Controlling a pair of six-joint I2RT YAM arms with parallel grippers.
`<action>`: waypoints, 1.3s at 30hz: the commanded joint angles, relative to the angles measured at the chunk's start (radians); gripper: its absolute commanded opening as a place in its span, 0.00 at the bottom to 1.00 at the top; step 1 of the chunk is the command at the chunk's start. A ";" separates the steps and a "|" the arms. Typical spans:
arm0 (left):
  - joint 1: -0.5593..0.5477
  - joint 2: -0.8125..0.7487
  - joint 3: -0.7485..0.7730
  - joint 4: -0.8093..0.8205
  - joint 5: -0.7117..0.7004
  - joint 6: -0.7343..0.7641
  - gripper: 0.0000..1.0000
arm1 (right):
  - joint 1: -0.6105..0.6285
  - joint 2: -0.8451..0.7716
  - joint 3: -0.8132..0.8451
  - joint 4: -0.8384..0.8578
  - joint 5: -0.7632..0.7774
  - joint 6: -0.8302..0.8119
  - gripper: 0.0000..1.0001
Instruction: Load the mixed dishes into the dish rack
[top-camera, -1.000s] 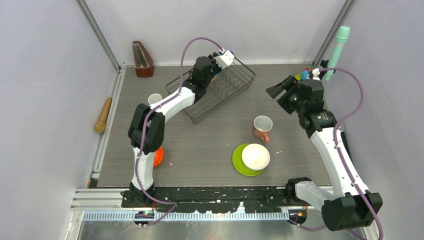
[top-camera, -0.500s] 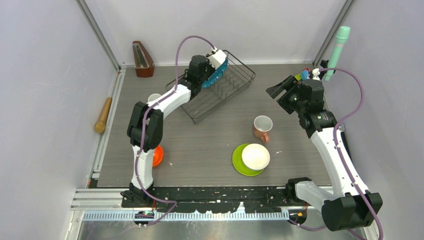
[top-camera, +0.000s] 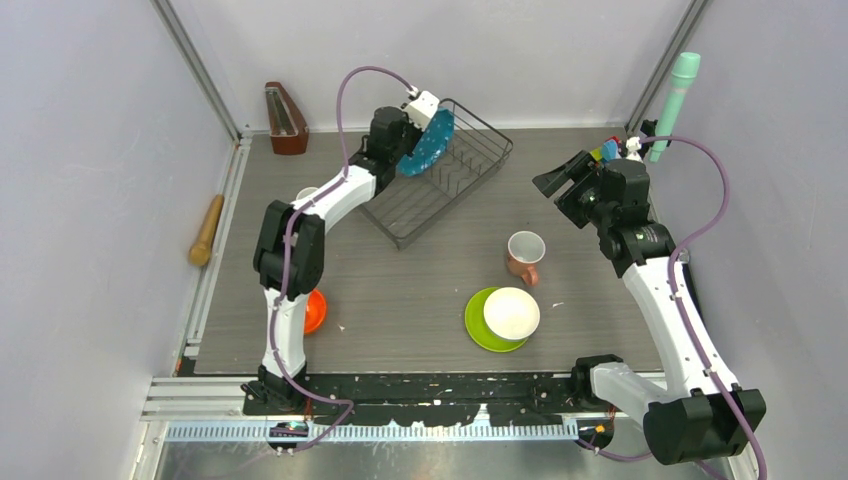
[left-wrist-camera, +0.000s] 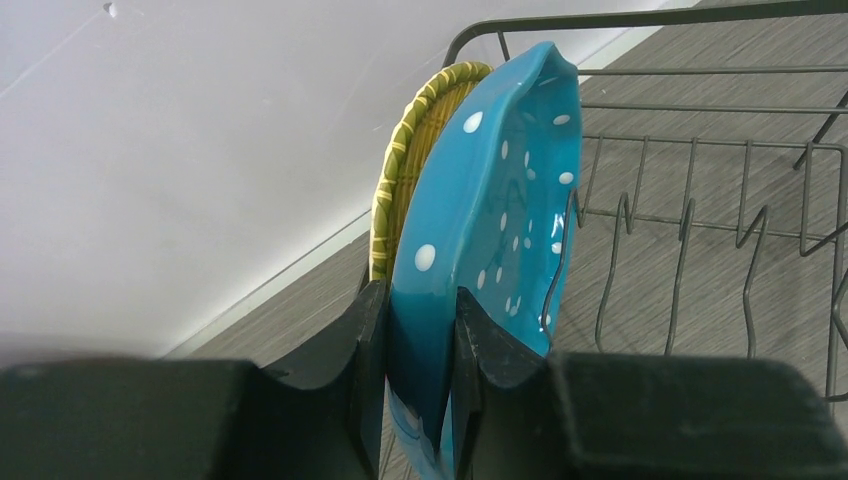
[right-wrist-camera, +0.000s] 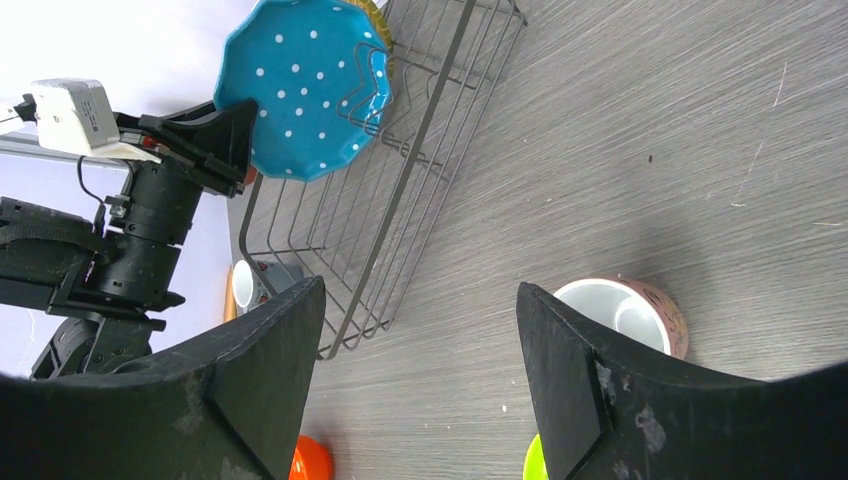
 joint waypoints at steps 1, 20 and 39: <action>0.007 -0.014 0.087 0.185 -0.010 -0.094 0.00 | 0.000 -0.025 0.029 0.019 0.005 -0.021 0.76; 0.004 0.028 0.080 0.223 -0.032 -0.149 0.00 | -0.005 -0.016 0.041 0.005 -0.001 -0.016 0.76; 0.005 -0.024 0.150 0.063 -0.101 -0.134 0.59 | -0.004 -0.015 0.051 -0.011 -0.017 -0.011 0.76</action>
